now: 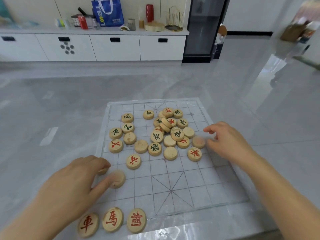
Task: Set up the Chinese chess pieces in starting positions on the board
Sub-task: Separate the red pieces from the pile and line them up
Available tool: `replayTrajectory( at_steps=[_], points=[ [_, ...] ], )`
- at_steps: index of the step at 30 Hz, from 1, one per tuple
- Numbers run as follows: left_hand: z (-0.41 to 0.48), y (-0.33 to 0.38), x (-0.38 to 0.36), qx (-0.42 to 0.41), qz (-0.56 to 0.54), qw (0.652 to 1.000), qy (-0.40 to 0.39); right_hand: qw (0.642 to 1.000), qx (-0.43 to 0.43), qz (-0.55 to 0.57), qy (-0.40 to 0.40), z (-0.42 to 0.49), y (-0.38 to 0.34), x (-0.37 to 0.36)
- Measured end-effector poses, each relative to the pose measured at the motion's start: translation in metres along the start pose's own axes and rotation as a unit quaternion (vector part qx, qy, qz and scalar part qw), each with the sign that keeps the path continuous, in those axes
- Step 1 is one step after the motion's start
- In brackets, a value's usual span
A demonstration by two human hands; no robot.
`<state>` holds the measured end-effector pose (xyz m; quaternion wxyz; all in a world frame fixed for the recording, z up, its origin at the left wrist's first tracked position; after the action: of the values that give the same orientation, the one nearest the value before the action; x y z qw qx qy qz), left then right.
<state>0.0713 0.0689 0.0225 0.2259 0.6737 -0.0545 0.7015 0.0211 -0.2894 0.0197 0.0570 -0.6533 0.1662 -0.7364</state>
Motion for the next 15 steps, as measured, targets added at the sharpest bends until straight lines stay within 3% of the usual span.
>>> replayTrajectory(
  at_steps=[2, 4, 8, 12, 15],
  points=[
    [0.001, -0.001, 0.002, -0.002, 0.005, 1.0, 0.006, 0.995, -0.016, -0.029, -0.096, 0.006, 0.005, -0.001],
    [0.001, -0.001, 0.005, -0.002, 0.006, 1.0, 0.015, 0.992, -0.003, -0.017, -0.127, 0.005, 0.002, -0.011],
    [0.001, 0.0, 0.004, -0.002, 0.011, 1.0, 0.013, 0.999, 0.001, 0.003, -0.043, -0.006, 0.004, -0.012],
    [0.002, -0.004, -0.002, -0.007, 0.007, 1.0, 0.009, 0.995, -0.097, 0.018, 0.036, -0.034, 0.028, 0.014],
    [0.003, -0.005, -0.006, -0.018, -0.003, 1.0, 0.012, 0.989, -0.145, 0.021, 0.035, -0.059, 0.041, 0.018]
  ],
)
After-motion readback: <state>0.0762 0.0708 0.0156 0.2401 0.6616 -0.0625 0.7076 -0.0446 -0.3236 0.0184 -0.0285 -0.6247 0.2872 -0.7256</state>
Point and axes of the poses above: each hand's wrist, its own z-axis towards the middle knuckle, its own x-axis out of the back of the hand, y = z × x, the point moved 2 cm from there along z, towards the middle knuckle, and after that the axes turned 11 degrees about x, right-handed, at the moved point
